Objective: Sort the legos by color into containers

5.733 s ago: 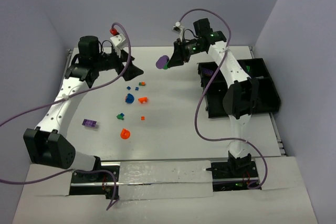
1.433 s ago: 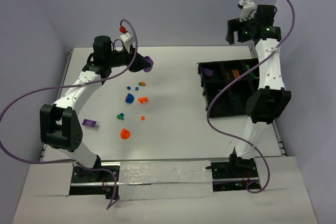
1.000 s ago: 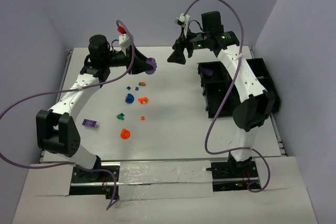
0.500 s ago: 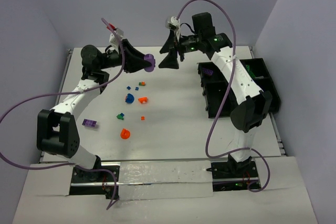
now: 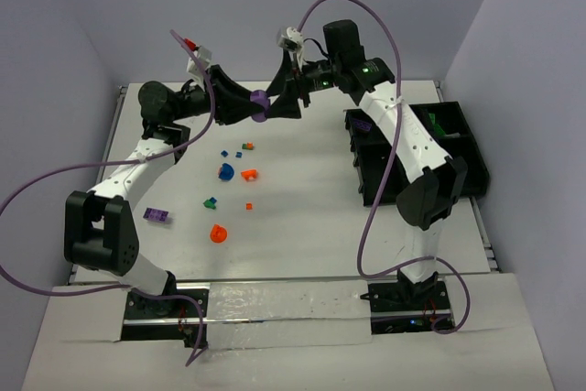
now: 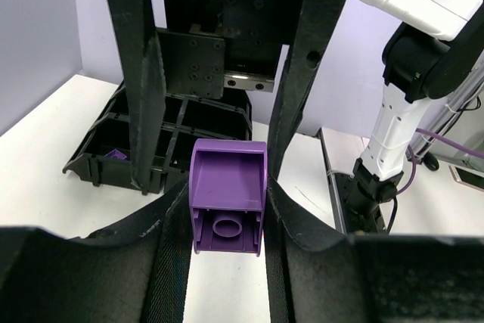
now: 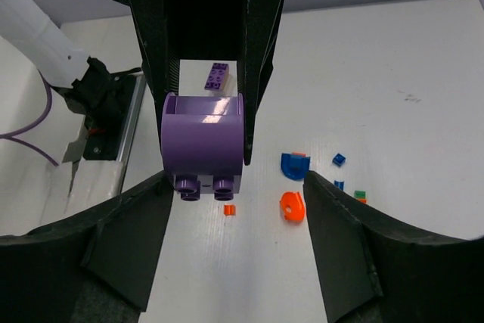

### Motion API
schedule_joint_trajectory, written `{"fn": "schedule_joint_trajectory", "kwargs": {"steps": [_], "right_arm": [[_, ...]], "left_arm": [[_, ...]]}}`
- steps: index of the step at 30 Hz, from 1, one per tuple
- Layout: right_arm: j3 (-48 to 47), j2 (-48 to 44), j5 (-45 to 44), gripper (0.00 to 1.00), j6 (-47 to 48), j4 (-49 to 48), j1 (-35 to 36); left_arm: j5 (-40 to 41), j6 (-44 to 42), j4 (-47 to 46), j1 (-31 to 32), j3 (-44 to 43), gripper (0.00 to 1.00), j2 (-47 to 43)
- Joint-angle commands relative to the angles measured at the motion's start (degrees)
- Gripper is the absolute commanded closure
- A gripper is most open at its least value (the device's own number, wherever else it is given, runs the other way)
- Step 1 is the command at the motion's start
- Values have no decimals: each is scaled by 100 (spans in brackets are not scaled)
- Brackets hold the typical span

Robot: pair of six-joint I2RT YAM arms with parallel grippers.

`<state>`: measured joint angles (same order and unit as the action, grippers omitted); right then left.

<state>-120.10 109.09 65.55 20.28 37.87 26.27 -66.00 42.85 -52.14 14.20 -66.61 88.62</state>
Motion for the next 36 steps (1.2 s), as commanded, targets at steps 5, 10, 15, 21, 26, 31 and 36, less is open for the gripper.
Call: {"fn": "schedule_joint_trajectory", "kwargs": {"steps": [5, 10, 15, 21, 26, 31, 36], "right_arm": [[-261, 97, 213, 36, -78, -51, 168], [-401, 201, 204, 53, -165, 45, 168], [-595, 288, 105, 80, -289, 36, 176], [-358, 113, -261, 100, -364, 12, -132], [30, -83, -1297, 100, 352, 633, -938], [383, 48, -3385, 100, 992, 1166, -1710], [758, 246, -4559, 100, 1220, 1267, -2169]], "left_arm": [[211, -14, -359, 31, -230, 98, 24], [245, 13, -411, 31, -256, 96, 50], [290, -103, -268, 31, -185, 84, 14], [679, -684, 834, -202, -249, 1, -184], [1341, -2200, 3451, -742, -992, 1, -283], [2958, -4035, 5736, -752, -1202, 1, -405], [3911, -4071, 6176, -717, -1177, 1, -441]]}}
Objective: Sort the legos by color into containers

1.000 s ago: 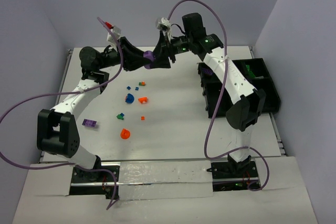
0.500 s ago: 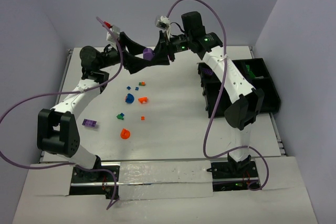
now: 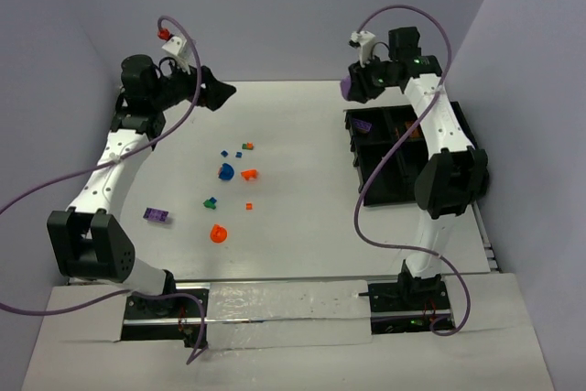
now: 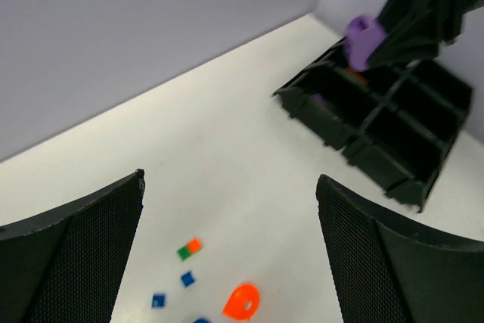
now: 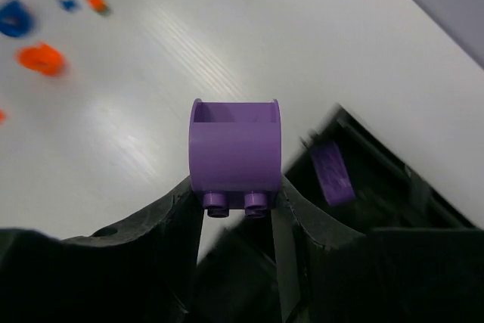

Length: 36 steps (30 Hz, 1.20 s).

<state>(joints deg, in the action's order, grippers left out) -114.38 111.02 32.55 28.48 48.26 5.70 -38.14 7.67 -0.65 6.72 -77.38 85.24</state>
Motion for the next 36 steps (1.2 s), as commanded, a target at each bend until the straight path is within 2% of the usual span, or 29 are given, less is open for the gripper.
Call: {"fn": "schedule_joint_trajectory", "kwargs": {"steps": [1, 2, 8, 12, 14, 18, 21, 23, 26, 29, 30, 33, 34, 36], "right_arm": [[293, 69, -1492, 100, 441, 167, -144], [403, 108, -1873, 100, 525, 135, -164], [201, 622, -2679, 100, 541, 136, -161], [74, 942, -3033, 100, 599, 152, -102], [121, 1019, -3127, 100, 642, 120, -68], [292, 1092, -3224, 100, 703, 35, -21], [370, 1160, -3290, 98, 734, -27, 3], [359, 1189, -3397, 90, 749, -26, 10], [274, 1273, -3414, 75, 800, 35, 19], [267, 1282, -3440, 66, 834, 43, 36], [284, 1273, -3431, 66, 843, 43, 36], [380, 1204, -3388, 56, 860, -1, 45], [398, 1169, -3379, 49, 861, -10, 62], [378, 1131, -3357, 39, 861, -1, 75]], "left_arm": [[1248, -568, 1264, 31, -205, 1, -18], [1365, -690, 1614, 31, -309, 1, 85], [2230, -1577, 2029, 84, -209, 1, 210], [3003, -1381, 2440, 66, -342, 1, 418], [3245, -1211, 2359, 45, -205, 1, 282], [3189, -949, 1939, -104, 330, 1, -142], [3310, -1128, 2406, -161, 214, 1, -36], [3447, -1313, 2661, -201, 133, 1, 12], [2646, -1888, 3332, -637, 47, 1, 36], [2110, -2731, 3985, -1061, 125, 1, -84], [1998, -2744, 3994, -1161, 127, 1, -87], [1821, -3476, 4316, -1590, 249, 1, -305], [1600, -3854, 4597, -1806, 233, 1, -366], [1496, -4346, 4835, -2007, 224, 1, -422]]}}
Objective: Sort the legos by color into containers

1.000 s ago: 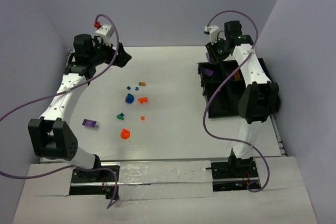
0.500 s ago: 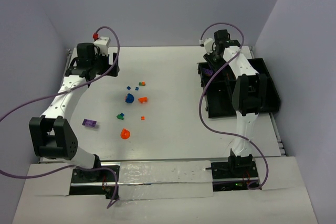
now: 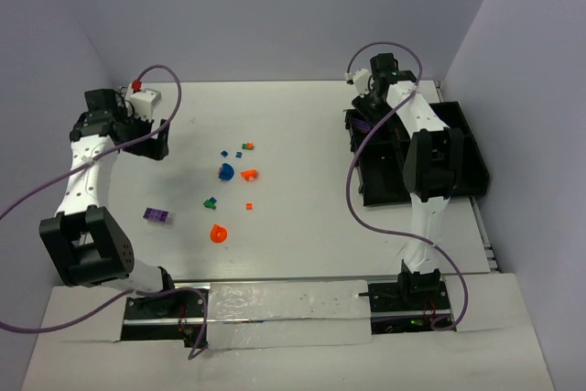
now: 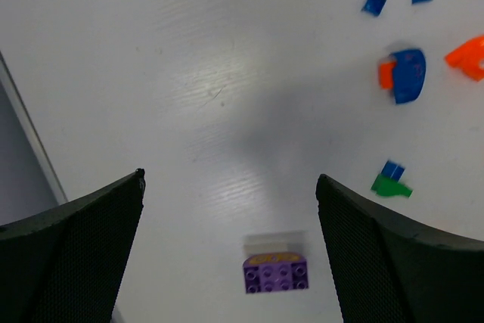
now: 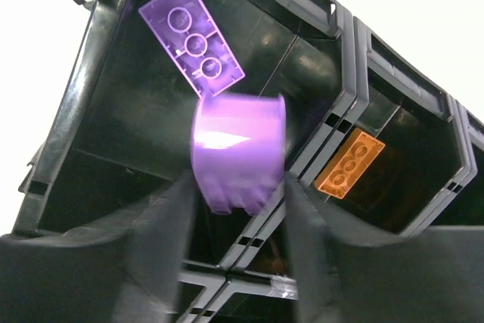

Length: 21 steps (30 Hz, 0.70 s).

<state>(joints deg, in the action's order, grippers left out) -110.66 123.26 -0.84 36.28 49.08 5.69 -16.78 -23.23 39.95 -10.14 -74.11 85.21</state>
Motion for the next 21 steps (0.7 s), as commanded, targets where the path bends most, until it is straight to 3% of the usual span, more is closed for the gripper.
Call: {"fn": "schedule_joint_trajectory", "kwargs": {"steps": [1, 4, 8, 10, 13, 17, 21], "right_arm": [[-21, -145, 14, 34, 72, -83, 99], [-178, -233, 49, 25, 54, -21, 153], [-540, -278, 58, 16, -3, 152, 201], [-675, -317, 127, 14, -26, 239, 210], [-931, -397, 208, 2, -75, 310, 231], [-1317, -461, 295, 0, -183, 483, 240], [-1596, -523, 495, 0, -371, 670, 249]], "left_arm": [[-717, -1470, 985, -473, -100, 1, -453], [-1003, -2194, 1421, -917, -114, 1, -551], [-1588, -3872, 2474, -1472, -120, 4, -737], [-1554, -4734, 2864, -1675, -72, 5, -778], [-1327, -5720, 3491, -1896, 67, 8, -765], [-1248, -6987, 3801, -1983, 510, 9, -971], [-1297, -7734, 3308, -1932, 1350, 7, -1351]]}}
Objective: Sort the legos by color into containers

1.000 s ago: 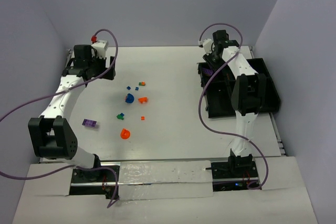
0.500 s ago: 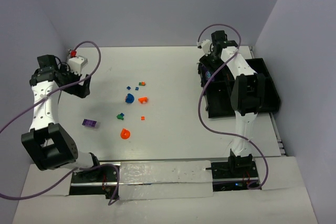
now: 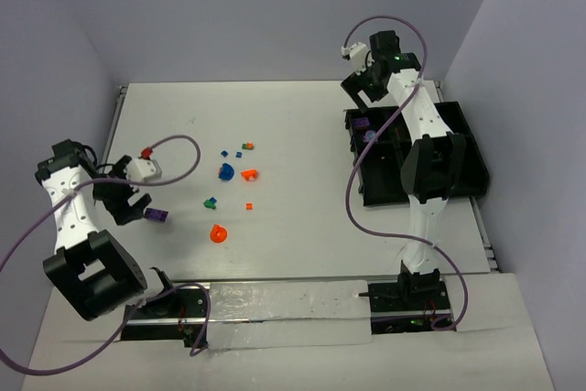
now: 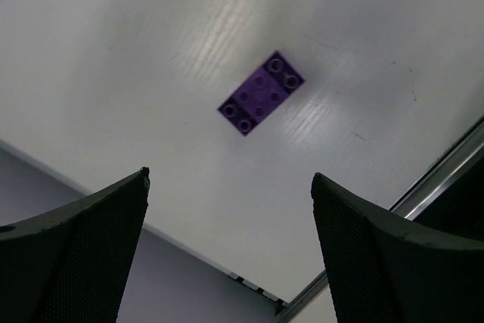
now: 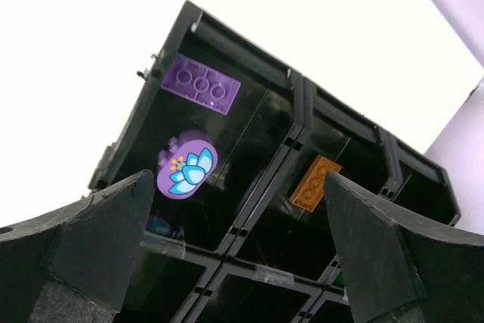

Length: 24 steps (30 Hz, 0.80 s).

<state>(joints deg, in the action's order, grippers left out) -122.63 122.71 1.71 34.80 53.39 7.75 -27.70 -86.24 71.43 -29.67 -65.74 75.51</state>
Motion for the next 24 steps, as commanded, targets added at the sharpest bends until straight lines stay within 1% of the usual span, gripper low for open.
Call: {"fn": "schedule_joint_trajectory", "kwargs": {"steps": [1, 4, 10, 19, 24], "right_arm": [[-414, -491, 280, 0, -255, 254, 46], [-359, -610, 426, 0, -395, 278, 51], [-88, -845, 612, 0, -525, 283, 51], [-244, -844, 569, 0, -485, 531, 51], [-184, -894, 492, 0, -472, 559, 45]], "left_arm": [[-172, -1522, 102, 67, 715, 7, -417], [-78, -1703, -120, 285, 1001, 7, -414], [-101, -1653, -529, 676, 1011, 8, 44], [101, -2450, -553, 821, 969, 9, 668], [203, -2458, -768, 929, 1004, 12, 970]]}}
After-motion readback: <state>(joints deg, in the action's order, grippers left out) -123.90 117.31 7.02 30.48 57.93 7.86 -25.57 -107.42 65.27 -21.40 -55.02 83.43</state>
